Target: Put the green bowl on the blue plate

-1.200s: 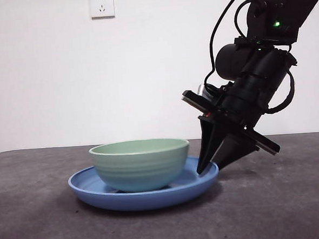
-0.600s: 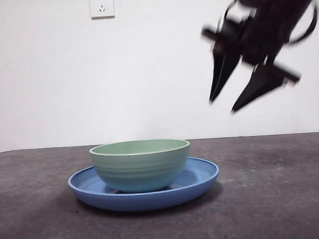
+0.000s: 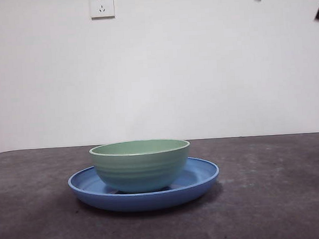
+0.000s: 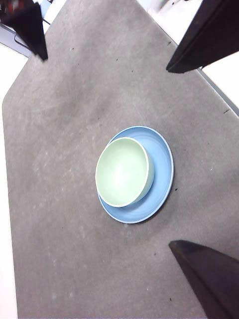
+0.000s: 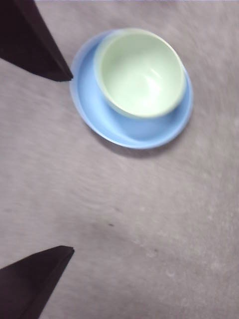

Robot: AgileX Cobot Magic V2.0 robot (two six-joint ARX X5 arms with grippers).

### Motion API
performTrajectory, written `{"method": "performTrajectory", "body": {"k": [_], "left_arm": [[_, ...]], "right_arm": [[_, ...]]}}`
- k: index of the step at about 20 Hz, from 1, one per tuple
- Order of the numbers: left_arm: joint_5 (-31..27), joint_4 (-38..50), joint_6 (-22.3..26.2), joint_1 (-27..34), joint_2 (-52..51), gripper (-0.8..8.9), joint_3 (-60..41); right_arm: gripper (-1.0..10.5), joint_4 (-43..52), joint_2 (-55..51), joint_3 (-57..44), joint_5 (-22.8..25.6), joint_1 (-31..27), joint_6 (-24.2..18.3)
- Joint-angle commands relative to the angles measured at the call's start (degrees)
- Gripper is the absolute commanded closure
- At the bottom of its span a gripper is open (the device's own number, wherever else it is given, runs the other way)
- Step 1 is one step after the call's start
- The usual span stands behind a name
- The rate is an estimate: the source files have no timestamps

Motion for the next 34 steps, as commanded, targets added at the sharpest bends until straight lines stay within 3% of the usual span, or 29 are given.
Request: {"method": "performTrajectory", "body": {"k": [1, 10, 18, 19, 20, 22, 23, 34], "left_arm": [[-0.1, 0.8, 0.5, -0.5, 0.2, 1.8, 0.4], [-0.1, 0.9, 0.5, -0.5, 0.2, 1.81, 0.4], [-0.1, 0.8, 0.5, -0.5, 0.2, 2.06, 0.4], [-0.1, 0.8, 0.5, -0.5, 0.2, 2.74, 0.4], [-0.1, 0.7, 0.5, -0.5, 0.2, 4.28, 0.4], [-0.1, 0.7, 0.5, -0.5, 0.2, 8.26, 0.4], [-0.1, 0.8, 0.5, -0.5, 0.2, 7.91, 0.4], [-0.1, 0.8, 0.5, -0.5, 0.2, 7.93, 0.4]], "right_arm": [[3.9, -0.5, -4.7, -1.7, 0.2, 1.9, -0.7], [3.9, 6.2, -32.6, -23.1, 0.0, 3.9, -0.5], [3.9, 6.5, -37.1, -24.8, -0.2, 3.9, 0.2], [3.9, 6.5, -37.1, -24.8, -0.2, 3.9, 0.2], [4.6, 6.4, -37.1, -24.8, -0.3, 3.9, 0.2], [9.4, 6.4, -37.1, -24.8, -0.5, 3.9, 0.2], [9.2, 6.5, -37.1, -24.7, -0.5, 3.9, 0.2], [9.2, 6.5, -37.1, -24.7, 0.0, 3.9, 0.1]]}}
